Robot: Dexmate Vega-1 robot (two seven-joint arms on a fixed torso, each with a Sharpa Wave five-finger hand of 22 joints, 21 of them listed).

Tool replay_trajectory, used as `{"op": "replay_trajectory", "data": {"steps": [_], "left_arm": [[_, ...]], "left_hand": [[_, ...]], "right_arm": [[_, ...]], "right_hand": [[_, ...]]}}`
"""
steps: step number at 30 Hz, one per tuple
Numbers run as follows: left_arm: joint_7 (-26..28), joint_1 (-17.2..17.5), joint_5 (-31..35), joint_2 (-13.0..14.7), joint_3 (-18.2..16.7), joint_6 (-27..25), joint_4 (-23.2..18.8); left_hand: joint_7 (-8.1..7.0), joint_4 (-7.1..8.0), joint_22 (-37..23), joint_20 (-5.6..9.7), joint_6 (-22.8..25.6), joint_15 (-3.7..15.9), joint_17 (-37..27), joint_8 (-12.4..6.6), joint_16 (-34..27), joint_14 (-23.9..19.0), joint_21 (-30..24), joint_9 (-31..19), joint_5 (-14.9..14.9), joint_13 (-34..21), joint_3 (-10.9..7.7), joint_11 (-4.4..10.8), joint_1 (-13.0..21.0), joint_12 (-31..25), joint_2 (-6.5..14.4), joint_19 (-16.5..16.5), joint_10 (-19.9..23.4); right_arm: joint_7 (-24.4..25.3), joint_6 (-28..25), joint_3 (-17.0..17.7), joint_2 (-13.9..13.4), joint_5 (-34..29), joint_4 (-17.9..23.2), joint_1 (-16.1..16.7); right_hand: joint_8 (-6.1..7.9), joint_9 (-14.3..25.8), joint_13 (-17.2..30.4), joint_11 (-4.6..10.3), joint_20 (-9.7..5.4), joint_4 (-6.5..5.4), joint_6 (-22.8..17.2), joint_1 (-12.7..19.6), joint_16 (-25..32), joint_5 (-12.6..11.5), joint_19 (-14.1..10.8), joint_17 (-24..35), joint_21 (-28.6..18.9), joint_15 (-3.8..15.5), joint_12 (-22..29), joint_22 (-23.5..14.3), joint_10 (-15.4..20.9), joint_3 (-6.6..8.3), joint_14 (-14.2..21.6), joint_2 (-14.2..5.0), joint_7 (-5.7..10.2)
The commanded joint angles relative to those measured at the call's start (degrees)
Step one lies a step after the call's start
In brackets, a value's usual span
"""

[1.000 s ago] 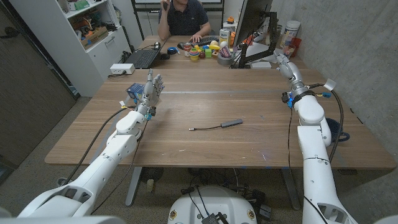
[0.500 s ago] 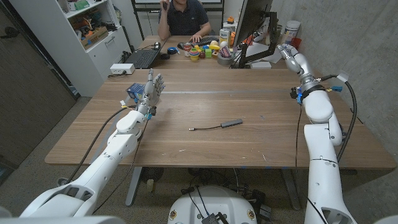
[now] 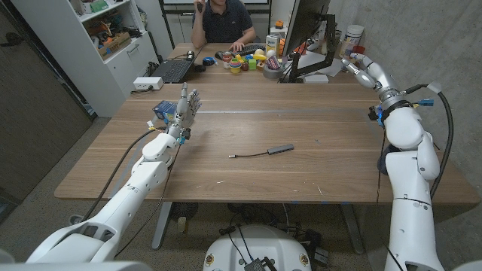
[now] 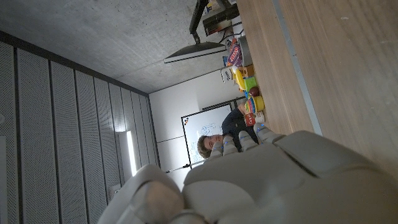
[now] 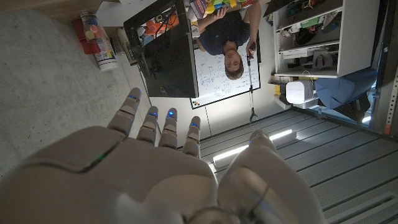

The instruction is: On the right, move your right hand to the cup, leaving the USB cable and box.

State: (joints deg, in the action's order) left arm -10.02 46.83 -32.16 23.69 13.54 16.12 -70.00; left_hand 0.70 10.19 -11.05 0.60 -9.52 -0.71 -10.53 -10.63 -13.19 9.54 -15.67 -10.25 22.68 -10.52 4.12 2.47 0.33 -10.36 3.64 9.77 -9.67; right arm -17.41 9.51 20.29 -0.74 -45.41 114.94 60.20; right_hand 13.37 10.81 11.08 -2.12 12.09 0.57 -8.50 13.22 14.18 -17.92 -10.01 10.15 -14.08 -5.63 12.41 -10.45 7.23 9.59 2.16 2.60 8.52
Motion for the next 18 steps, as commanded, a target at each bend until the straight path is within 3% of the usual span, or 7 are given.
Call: {"op": "replay_trajectory", "data": {"steps": [1,3,11,18], "left_arm": [[-0.46,-0.36,0.5,-0.6,0.39,-0.32,0.09],[-0.4,-0.35,0.63,-0.64,0.44,-0.32,0.0],[-0.14,-0.08,0.73,-0.84,0.48,-0.57,-0.57],[0.2,0.14,1.07,-0.82,0.51,-0.49,-1.26]], "left_hand": [[-0.19,0.18,-0.26,0.02,-7.34,-0.03,-0.29,-0.28,-0.21,8.82,0.1,-0.21,0.4,-0.18,0.43,0.08,0.01,-0.38,5.33,-0.24,-7.68],[-0.16,0.18,-0.26,-0.02,-7.35,-0.08,-0.29,-0.27,-0.19,8.85,0.16,-0.21,0.4,-0.18,0.46,0.05,0.01,-0.37,5.32,-0.18,-7.72],[-0.16,0.19,-0.27,-0.04,-7.35,-0.14,-0.29,-0.26,-0.19,8.83,0.25,-0.21,0.41,-0.18,0.55,0.11,-0.01,-0.36,5.32,-0.24,-7.72],[-0.16,0.19,-0.28,-0.03,-7.28,-0.11,-0.29,-0.28,-0.2,8.77,0.32,-0.21,0.42,-0.18,0.61,0.04,-0.02,-0.4,5.33,-0.3,-7.62]], "right_arm": [[-0.33,-0.95,1.33,-2.0,-10.59,7.1,4.11],[-0.03,-1.3,1.46,-2.32,-13.15,8.22,4.88],[2.36,-3.25,1.72,-2.13,-21.68,11.13,7.77],[-0.02,-6.47,0.89,-2.79,-30.43,13.39,10.08]], "right_hand": [[-0.7,0.22,0.21,1.67,0.32,1.39,0.82,2.48,-0.65,-0.02,-1.09,0.14,0.47,0.01,-0.94,-0.07,-1.24,0.29,-0.04,0.21,1.16],[-1.01,0.25,0.24,1.38,0.34,1.81,1.35,3.16,-0.91,-0.17,-1.27,0.15,0.63,0.15,-1.09,-0.06,-1.66,0.29,-0.24,0.37,1.64],[-1.73,0.32,0.31,2.75,0.38,2.69,2.8,4.52,-1.62,-0.85,-1.57,0.18,1.08,0.49,-1.51,-0.03,-3.24,0.06,-1.14,0.97,2.96],[-2.62,0.44,0.42,3.99,0.41,4.17,5.96,7.06,-2.65,-2.1,-0.65,0.24,2.25,0.83,-2.01,0.07,-6.3,-0.3,-3.45,1.75,4.0]]}}
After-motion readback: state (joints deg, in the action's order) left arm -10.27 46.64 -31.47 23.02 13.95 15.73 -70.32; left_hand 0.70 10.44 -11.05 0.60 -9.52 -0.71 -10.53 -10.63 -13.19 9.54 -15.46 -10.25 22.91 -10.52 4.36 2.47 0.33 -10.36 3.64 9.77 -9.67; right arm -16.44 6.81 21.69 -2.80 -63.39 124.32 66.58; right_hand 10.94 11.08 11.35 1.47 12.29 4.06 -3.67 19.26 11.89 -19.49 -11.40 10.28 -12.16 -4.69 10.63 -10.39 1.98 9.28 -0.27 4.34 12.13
